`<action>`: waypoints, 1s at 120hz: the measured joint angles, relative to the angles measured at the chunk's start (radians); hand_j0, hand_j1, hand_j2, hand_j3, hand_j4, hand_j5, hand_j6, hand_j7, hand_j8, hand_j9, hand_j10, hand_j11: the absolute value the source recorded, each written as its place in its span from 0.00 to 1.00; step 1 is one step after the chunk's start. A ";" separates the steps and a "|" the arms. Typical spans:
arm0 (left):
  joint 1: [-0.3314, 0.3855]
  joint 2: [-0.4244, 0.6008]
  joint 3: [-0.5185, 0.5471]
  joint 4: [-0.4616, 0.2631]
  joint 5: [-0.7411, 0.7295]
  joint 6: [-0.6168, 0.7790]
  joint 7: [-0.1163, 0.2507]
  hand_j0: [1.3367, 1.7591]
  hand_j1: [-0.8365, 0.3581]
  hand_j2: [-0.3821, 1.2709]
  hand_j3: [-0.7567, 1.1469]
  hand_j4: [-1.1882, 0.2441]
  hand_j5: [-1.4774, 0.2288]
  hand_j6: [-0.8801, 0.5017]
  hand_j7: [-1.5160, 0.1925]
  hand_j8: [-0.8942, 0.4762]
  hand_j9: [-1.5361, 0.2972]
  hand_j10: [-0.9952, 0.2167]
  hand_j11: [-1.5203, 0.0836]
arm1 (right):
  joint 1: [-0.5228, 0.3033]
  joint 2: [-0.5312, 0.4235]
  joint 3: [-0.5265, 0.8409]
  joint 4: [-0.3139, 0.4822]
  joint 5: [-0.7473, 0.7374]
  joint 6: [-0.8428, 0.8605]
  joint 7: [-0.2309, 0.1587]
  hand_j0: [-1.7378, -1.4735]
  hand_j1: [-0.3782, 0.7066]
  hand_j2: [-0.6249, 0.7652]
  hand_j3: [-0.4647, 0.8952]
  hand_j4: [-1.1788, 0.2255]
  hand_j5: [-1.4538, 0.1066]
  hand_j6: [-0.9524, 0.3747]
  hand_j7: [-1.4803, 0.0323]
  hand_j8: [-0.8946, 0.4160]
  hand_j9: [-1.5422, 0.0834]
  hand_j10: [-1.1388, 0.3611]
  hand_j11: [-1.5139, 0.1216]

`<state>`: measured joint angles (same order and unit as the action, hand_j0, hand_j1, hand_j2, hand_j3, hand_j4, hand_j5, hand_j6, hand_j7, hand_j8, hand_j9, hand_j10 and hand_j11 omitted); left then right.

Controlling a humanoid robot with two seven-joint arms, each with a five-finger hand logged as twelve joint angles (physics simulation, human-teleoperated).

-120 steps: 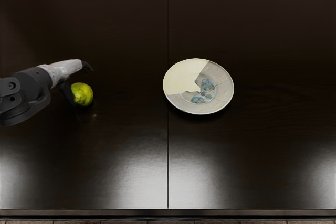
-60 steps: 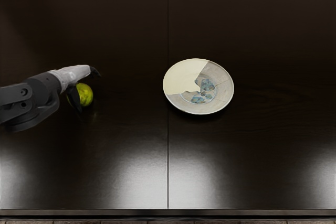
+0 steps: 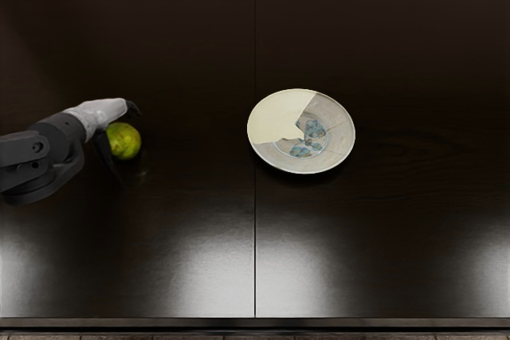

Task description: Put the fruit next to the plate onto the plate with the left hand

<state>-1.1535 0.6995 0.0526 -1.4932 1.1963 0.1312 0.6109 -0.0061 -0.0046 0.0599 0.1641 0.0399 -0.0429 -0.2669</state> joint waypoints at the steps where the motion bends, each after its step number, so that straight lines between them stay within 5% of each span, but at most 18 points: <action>1: 0.000 -0.001 0.000 0.001 0.001 0.000 0.000 0.76 0.74 0.27 0.40 0.65 0.67 0.45 0.69 0.46 0.65 0.61 0.74 | 0.000 0.000 0.000 0.000 0.000 0.000 0.000 0.30 0.06 0.45 0.34 0.82 0.91 0.70 0.95 0.66 0.93 0.74 0.90; 120: 0.009 -0.076 0.019 0.073 0.032 0.002 0.000 0.76 0.70 0.27 0.40 0.62 0.64 0.42 0.66 0.43 0.63 0.57 0.71 | 0.000 -0.001 0.000 -0.001 0.000 0.000 0.000 0.30 0.06 0.45 0.34 0.82 0.91 0.70 0.95 0.66 0.93 0.74 0.90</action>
<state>-1.1443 0.6232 0.0721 -1.4202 1.2278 0.1330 0.6110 -0.0061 -0.0060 0.0599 0.1633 0.0399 -0.0429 -0.2669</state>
